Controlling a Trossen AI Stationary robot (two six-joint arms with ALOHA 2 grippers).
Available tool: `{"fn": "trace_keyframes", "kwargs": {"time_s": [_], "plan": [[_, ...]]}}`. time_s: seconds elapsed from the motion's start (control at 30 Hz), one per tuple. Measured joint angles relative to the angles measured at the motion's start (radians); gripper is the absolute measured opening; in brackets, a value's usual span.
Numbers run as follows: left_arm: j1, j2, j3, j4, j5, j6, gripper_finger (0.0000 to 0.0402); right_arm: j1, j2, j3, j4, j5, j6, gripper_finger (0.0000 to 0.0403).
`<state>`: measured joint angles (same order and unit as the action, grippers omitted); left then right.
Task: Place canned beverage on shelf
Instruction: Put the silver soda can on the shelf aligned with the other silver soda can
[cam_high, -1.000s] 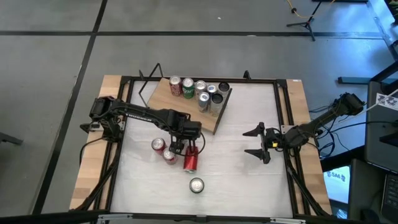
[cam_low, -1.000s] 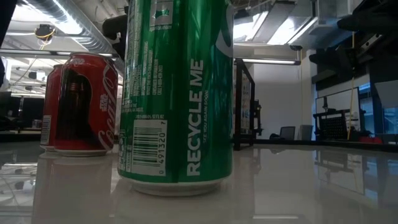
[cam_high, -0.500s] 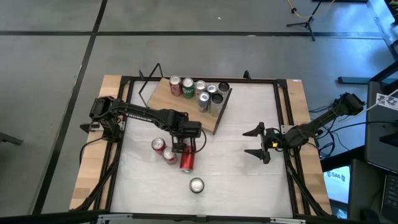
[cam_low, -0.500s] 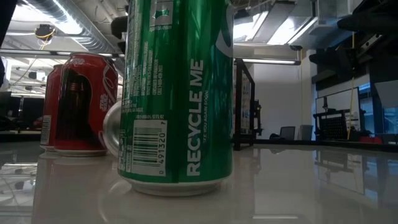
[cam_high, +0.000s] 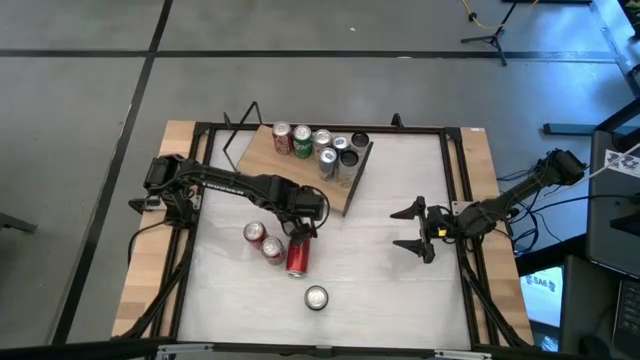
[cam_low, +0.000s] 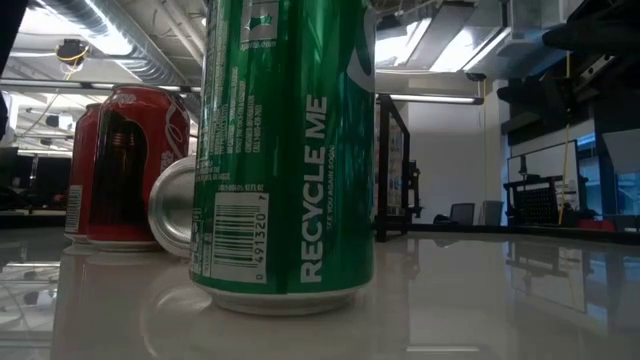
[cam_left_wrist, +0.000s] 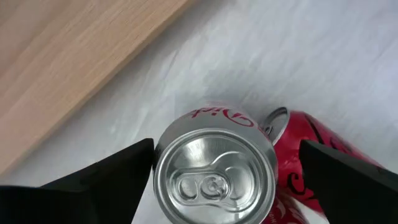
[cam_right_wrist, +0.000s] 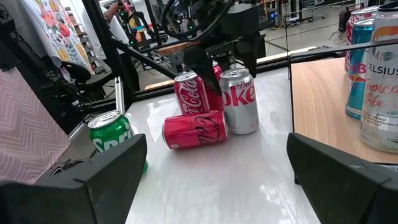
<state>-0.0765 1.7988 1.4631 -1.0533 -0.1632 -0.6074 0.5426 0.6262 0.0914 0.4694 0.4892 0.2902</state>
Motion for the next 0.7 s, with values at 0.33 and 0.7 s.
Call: {"fn": "trace_keyframes", "kwargs": {"time_s": [0.33,0.7], "plan": [[-0.005,0.0,0.0,0.0,-0.003,-0.012,0.0386,0.0,0.0,0.0,0.0,0.0,0.0,0.0381],[-0.019,0.022,0.0,-0.02,-0.051,-0.197,0.0386,0.0,0.0,0.0,-0.002,0.0,0.0,0.0381]]}}
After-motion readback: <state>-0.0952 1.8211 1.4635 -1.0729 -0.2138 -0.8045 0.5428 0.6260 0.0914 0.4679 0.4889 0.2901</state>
